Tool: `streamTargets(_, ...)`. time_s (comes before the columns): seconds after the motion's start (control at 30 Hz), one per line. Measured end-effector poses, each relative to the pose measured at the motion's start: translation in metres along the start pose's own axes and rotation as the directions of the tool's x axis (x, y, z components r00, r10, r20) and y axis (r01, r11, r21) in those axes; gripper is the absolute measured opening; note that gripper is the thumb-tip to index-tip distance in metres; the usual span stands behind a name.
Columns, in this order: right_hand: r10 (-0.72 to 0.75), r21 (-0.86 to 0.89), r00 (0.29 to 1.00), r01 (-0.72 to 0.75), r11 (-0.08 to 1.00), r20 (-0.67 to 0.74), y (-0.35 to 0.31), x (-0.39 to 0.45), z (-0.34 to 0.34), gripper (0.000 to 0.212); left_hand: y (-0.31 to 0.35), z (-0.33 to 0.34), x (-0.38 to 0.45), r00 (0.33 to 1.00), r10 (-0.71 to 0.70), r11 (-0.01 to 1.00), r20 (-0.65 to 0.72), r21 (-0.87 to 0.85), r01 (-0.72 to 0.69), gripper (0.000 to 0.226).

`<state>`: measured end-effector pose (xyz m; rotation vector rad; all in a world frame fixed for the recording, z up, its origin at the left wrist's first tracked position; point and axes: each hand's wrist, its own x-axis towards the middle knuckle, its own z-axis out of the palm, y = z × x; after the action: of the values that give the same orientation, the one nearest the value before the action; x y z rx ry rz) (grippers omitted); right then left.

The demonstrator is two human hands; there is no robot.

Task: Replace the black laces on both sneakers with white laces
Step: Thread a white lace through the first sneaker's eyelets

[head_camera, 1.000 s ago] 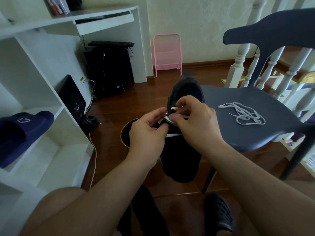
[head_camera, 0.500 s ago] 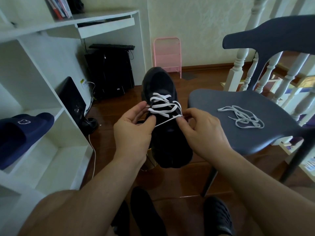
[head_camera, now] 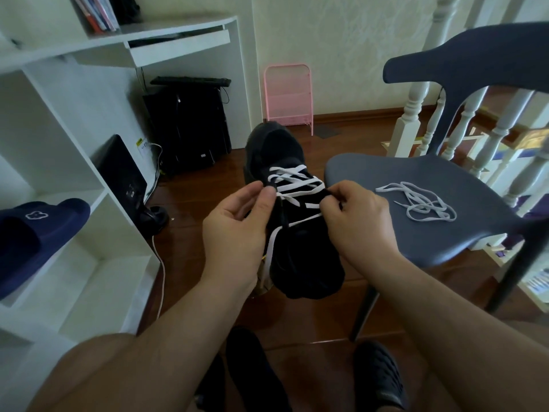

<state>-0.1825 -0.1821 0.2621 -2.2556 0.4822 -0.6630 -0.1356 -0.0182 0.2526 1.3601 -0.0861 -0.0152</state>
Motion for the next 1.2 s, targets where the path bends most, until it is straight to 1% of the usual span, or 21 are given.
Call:
streamTargets(0.1,-0.058,-0.032,0.998,0.057,0.998,-0.032,0.000,-0.004,0.003,0.016,0.004,-0.005,0.010,0.998,-0.023,1.000,-0.055,0.004,0.023,0.019)
streamTargets(0.2,-0.069,-0.059,0.997,0.066,0.996,-0.047,0.004,-0.002,0.004,0.012,0.011,-0.009,0.016,0.994,0.006,1.000,-0.107,0.015,-0.004,0.015)
streamTargets(0.27,-0.038,-0.052,0.996,0.034,0.998,-0.081,0.010,0.006,0.000,0.011,0.021,-0.020,0.030,0.976,0.038,0.993,-0.213,-0.101,-0.061,0.017)
streamTargets(0.33,-0.043,-0.050,0.994,0.038,0.998,-0.105,0.014,0.012,-0.005,0.010,0.032,-0.037,0.045,0.948,0.015,0.956,-0.319,-0.274,-0.107,0.024)
streamTargets(0.37,-0.058,-0.058,0.992,0.051,0.997,-0.111,0.015,0.013,-0.006,0.009,0.035,-0.044,0.050,0.940,-0.026,0.930,-0.340,-0.354,-0.102,0.027)
streamTargets(0.43,-0.082,-0.067,0.990,0.074,0.995,-0.115,0.014,0.011,-0.004,0.009,0.035,-0.047,0.050,0.956,-0.104,0.908,-0.275,-0.419,-0.022,0.034)
streamTargets(0.47,-0.086,-0.066,0.990,0.079,0.995,-0.113,0.013,0.009,-0.002,0.009,0.033,-0.043,0.045,0.971,-0.120,0.928,-0.205,-0.372,0.036,0.035)
streamTargets(0.5,-0.090,-0.067,0.990,0.083,0.994,-0.109,0.011,0.007,0.000,0.009,0.029,-0.036,0.039,0.984,-0.124,0.960,-0.125,-0.265,0.087,0.033)
streamTargets(0.57,-0.098,-0.076,0.989,0.090,0.993,-0.109,0.010,0.005,0.003,0.011,0.019,-0.023,0.028,0.994,-0.105,0.990,0.022,0.093,0.103,0.022)
streamTargets(0.6,-0.104,-0.082,0.988,0.095,0.992,-0.112,0.009,0.004,0.004,0.012,0.016,-0.019,0.024,0.994,-0.076,0.954,0.076,0.295,0.050,0.013)
streamTargets(0.63,-0.111,-0.085,0.987,0.101,0.991,-0.116,0.008,0.004,0.004,0.012,0.012,-0.017,0.020,0.990,-0.029,0.882,0.139,0.470,-0.040,0.009)
streamTargets(0.67,-0.119,-0.090,0.986,0.109,0.990,-0.118,0.007,0.004,0.004,0.013,0.008,-0.017,0.018,0.979,0.023,0.782,0.203,0.606,-0.144,0.013)
streamTargets(0.7,-0.128,-0.096,0.984,0.117,0.989,-0.120,0.007,0.004,0.005,0.013,0.006,-0.019,0.017,0.964,0.055,0.689,0.259,0.689,-0.225,0.016)
streamTargets(0.8,-0.145,-0.113,0.982,0.132,0.985,-0.122,0.009,0.003,0.006,0.013,0.003,-0.024,0.020,0.907,0.107,0.522,0.408,0.753,-0.400,0.021)
streamTargets(0.87,-0.152,-0.128,0.981,0.137,0.982,-0.123,0.011,0.004,0.004,0.013,0.002,-0.027,0.025,0.876,0.161,0.484,0.454,0.737,-0.471,0.020)
streamTargets(0.9,-0.149,-0.136,0.981,0.132,0.982,-0.124,0.012,0.005,0.003,0.012,0.004,-0.030,0.028,0.884,0.196,0.499,0.425,0.732,-0.463,0.021)
streamTargets(0.97,-0.125,-0.132,0.983,0.107,0.985,-0.134,0.014,0.009,-0.002,0.013,0.010,-0.037,0.037,0.931,0.257,0.546,0.260,0.755,-0.362,0.024)
streamTargets(1.03,-0.112,-0.118,0.981,0.093,0.989,-0.159,0.015,0.011,-0.006,0.014,0.016,-0.047,0.046,0.946,0.312,0.488,0.092,0.838,-0.243,0.019)
streamTargets(1.07,-0.111,-0.116,0.980,0.092,0.989,-0.167,0.016,0.012,-0.007,0.014,0.017,-0.051,0.047,0.943,0.329,0.457,0.057,0.864,-0.212,0.015)
streamTargets(1.13,-0.112,-0.116,0.980,0.093,0.989,-0.164,0.015,0.011,-0.007,0.013,0.016,-0.048,0.046,0.945,0.313,0.475,0.092,0.847,-0.240,0.015)
streamTargets(1.2,-0.113,-0.112,0.981,0.096,0.989,-0.155,0.013,0.008,-0.005,0.012,0.014,-0.037,0.035,0.936,0.283,0.486,0.209,0.811,-0.327,0.025)
